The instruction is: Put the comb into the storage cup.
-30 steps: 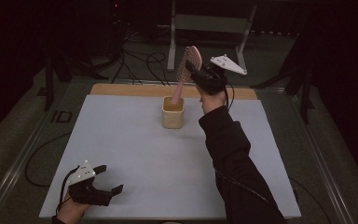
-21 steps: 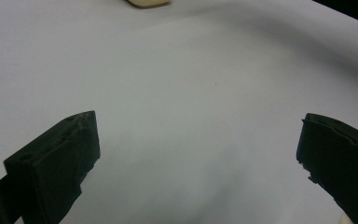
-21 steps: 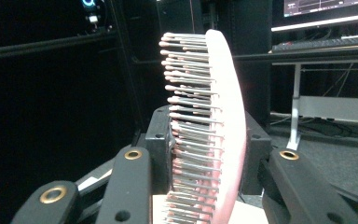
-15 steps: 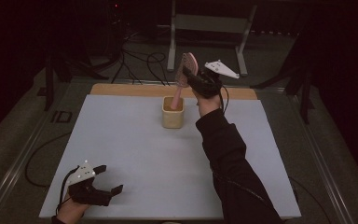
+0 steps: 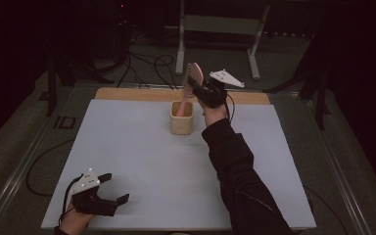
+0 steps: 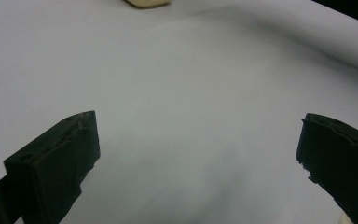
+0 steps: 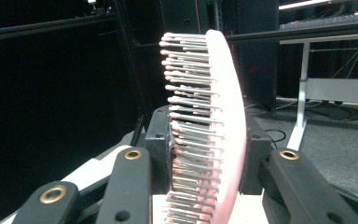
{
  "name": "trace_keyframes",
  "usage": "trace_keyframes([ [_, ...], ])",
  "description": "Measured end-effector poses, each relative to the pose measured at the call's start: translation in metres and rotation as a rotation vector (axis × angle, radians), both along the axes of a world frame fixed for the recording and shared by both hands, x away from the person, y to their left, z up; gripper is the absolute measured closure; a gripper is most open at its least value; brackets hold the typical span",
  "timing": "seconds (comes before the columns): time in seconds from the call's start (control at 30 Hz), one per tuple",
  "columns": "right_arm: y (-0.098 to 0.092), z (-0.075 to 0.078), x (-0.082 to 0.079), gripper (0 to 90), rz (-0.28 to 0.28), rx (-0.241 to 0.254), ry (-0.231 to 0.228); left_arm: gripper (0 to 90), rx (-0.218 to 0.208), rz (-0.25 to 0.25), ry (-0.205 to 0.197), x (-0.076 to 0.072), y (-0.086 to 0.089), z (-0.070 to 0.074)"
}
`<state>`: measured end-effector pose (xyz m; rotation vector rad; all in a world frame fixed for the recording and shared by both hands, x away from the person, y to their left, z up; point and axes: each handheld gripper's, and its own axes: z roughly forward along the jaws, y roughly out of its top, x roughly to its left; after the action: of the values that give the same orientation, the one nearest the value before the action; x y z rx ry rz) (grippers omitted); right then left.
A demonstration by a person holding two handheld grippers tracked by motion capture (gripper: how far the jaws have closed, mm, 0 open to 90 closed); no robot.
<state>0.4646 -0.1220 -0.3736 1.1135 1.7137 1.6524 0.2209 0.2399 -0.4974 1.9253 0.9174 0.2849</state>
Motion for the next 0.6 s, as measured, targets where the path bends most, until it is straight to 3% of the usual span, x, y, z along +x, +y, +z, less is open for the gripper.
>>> trace_keyframes([
  [0.6,0.004,-0.026,0.004,64.5,0.008,0.015,0.057,0.4,0.002,-0.004,0.006,0.000,0.000,-0.001],
])
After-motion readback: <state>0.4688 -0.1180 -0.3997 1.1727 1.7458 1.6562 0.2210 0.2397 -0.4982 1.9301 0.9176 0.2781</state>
